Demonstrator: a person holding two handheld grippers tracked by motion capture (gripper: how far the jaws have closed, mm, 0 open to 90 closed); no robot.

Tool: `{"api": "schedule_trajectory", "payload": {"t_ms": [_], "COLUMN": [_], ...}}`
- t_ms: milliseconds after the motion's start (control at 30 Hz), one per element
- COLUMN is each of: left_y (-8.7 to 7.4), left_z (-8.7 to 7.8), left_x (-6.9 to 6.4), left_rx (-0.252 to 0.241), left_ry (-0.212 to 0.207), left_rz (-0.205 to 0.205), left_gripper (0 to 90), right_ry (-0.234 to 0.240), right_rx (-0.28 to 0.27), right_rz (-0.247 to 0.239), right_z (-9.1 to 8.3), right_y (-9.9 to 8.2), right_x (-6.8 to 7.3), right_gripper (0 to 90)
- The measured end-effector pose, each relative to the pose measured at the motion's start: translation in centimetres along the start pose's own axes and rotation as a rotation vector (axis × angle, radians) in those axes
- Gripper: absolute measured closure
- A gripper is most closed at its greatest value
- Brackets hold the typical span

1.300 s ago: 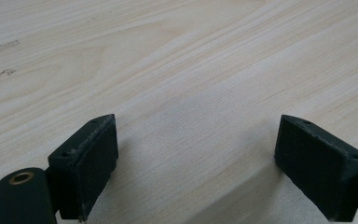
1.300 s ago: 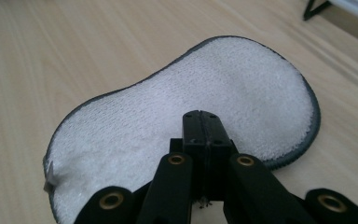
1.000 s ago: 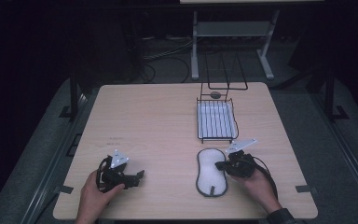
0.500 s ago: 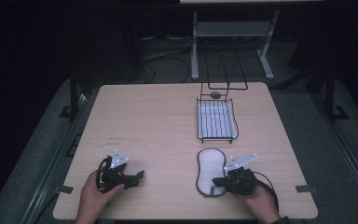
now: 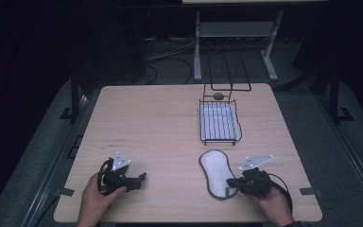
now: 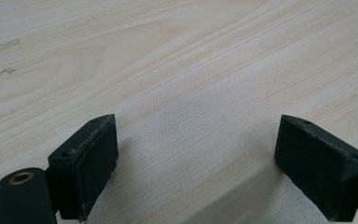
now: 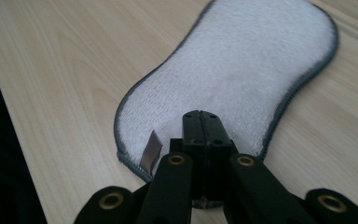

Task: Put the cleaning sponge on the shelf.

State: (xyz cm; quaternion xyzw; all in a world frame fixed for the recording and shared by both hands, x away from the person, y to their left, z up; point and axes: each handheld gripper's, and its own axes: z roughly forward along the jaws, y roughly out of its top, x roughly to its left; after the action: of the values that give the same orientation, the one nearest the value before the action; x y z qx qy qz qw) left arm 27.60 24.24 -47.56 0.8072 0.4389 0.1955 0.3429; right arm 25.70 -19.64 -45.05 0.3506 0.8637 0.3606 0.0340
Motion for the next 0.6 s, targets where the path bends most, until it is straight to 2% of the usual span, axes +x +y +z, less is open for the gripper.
{"api": "schedule_trajectory", "payload": {"t_ms": [133, 433, 600], "left_y": [0.0, 0.0, 0.0], "left_z": [0.0, 0.0, 0.0], "left_x": [0.0, 0.0, 0.0], "left_rx": [0.000, 0.000, 0.000], "left_ry": [0.000, 0.000, 0.000], "left_rz": [-0.001, 0.000, -0.001], "left_gripper": [12.6, 12.6, 12.6], "right_ry": [-0.026, -0.070, -0.099], "right_rx": [0.001, 0.003, 0.004], "right_rz": [0.027, 0.039, 0.067], "right_z": [-0.6, -1.2, -1.9], "right_y": [-0.3, -0.5, -0.8], "right_x": [-1.1, -2.5, -3.9], "right_gripper": [89.8, 89.8, 89.8]}}
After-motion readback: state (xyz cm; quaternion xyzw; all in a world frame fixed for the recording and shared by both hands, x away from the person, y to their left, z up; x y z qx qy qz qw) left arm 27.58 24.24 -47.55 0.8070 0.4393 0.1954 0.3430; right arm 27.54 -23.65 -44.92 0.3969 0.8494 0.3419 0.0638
